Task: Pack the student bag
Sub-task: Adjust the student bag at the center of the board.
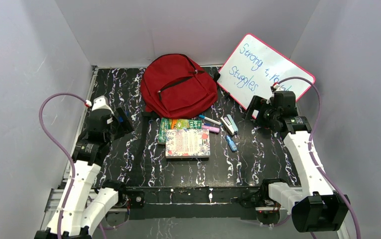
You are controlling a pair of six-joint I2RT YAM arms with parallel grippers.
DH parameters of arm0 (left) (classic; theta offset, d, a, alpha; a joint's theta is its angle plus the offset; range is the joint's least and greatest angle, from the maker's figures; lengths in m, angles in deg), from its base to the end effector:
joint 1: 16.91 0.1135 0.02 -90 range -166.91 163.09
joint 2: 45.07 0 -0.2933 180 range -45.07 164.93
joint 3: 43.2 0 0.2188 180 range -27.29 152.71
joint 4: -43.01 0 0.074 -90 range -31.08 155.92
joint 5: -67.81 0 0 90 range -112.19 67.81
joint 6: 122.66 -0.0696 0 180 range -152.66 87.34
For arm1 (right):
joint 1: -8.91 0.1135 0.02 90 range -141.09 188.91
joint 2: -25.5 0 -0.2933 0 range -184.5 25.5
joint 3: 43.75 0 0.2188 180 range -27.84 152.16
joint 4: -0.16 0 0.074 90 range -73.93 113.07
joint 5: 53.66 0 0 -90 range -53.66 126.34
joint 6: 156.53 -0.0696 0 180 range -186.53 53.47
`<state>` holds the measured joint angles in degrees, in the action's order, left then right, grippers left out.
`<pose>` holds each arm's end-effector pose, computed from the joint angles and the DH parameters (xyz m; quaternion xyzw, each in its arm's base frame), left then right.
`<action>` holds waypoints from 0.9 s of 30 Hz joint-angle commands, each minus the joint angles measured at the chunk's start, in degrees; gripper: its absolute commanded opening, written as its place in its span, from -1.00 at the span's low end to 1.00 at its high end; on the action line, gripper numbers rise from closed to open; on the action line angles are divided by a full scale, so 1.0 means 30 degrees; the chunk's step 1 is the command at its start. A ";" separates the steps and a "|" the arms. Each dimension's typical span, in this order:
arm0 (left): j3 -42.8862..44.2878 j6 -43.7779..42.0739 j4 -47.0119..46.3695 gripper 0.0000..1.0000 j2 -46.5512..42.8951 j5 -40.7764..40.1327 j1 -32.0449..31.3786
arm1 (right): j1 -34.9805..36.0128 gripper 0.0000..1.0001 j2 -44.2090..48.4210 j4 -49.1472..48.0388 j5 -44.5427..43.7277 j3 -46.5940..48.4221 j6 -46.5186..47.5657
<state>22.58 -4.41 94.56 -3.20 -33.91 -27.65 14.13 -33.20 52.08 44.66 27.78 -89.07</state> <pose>0.1279 -0.0099 0.3320 -0.1818 0.8331 -0.0895 0.5146 0.1901 0.0275 0.3226 0.1048 0.8950 0.1664 0.4004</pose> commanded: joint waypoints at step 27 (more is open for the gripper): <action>-0.0913 -0.1772 -0.2005 0.46 0.1171 0.0422 -0.0037 | 0.7529 0.96 -1.0023 -0.8083 -0.3995 0.3573 -0.9107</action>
<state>20.09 -9.11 88.90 1.13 -32.45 -27.65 36.01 -56.98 32.56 37.03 32.06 -112.92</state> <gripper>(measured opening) 0.733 0.967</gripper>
